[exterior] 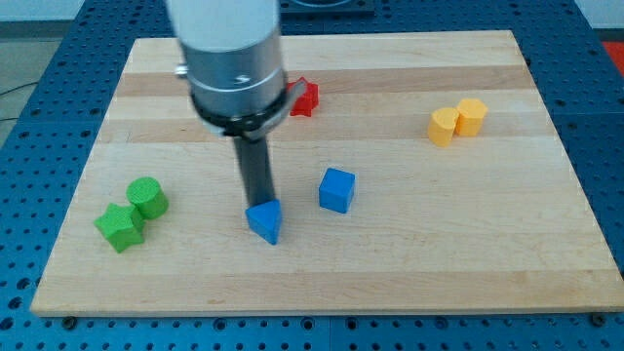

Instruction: Slightly push the red circle along with the red star towards center

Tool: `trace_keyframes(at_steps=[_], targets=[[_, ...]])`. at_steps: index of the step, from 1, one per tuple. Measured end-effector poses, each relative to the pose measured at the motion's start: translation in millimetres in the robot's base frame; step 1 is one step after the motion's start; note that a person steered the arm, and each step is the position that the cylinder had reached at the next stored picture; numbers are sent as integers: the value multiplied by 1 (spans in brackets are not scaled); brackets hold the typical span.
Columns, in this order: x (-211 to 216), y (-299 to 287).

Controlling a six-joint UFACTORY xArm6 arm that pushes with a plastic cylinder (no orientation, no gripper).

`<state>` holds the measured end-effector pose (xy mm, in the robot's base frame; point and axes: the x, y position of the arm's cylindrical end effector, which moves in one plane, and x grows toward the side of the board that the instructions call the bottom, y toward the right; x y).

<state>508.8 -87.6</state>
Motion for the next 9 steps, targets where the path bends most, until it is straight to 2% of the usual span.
trace_keyframes(at_steps=[1, 2, 3, 4, 5, 6, 7, 8, 9], targets=[[12, 12], [19, 66], [3, 53], [-40, 24], [-63, 84], [-56, 100], [-1, 92], [15, 86], [-6, 61]])
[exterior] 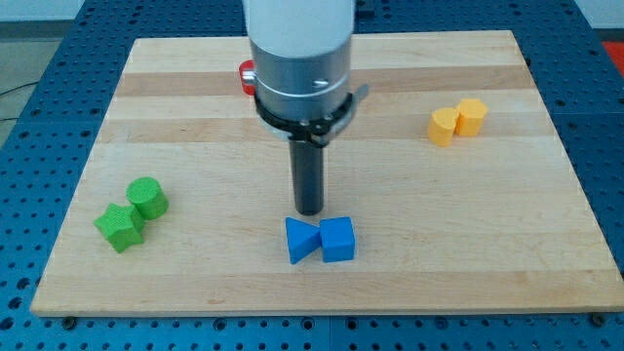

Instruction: Slightly push the red circle along with the red star towards center

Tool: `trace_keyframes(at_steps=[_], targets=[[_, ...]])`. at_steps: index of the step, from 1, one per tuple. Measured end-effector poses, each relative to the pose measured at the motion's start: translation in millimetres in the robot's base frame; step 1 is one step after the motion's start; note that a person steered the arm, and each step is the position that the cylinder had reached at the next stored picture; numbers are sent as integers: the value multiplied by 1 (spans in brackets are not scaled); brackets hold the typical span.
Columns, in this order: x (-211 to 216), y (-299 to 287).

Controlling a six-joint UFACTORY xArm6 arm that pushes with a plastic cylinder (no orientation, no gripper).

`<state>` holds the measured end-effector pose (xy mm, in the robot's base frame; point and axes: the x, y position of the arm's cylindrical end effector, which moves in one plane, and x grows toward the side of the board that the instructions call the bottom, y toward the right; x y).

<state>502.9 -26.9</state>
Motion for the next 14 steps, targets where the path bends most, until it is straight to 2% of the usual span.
trace_keyframes(at_steps=[7, 11, 14], targets=[[-40, -31], [-73, -31], [-82, -31]])
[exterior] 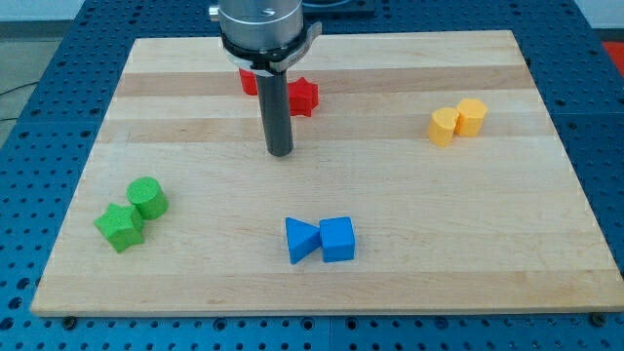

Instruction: Slightly push the red circle along with the red star towards center

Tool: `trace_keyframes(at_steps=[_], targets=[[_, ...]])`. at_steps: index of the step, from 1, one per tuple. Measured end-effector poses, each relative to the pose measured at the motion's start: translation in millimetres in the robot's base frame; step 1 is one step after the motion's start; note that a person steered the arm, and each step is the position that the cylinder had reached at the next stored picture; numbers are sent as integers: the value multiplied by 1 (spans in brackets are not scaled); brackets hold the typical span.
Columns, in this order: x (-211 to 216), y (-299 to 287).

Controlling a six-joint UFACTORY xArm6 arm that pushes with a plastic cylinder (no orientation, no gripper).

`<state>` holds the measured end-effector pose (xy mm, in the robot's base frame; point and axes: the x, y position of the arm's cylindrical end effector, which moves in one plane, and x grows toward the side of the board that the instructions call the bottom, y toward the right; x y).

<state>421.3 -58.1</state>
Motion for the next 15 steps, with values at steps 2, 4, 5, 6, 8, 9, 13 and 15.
trace_keyframes(at_steps=[2, 4, 5, 6, 8, 9, 13, 15], targets=[[-41, -39], [-113, -142], [-161, -97], [-148, -84], [-129, -20], [-137, -17], [-135, 37], [-138, 46]])
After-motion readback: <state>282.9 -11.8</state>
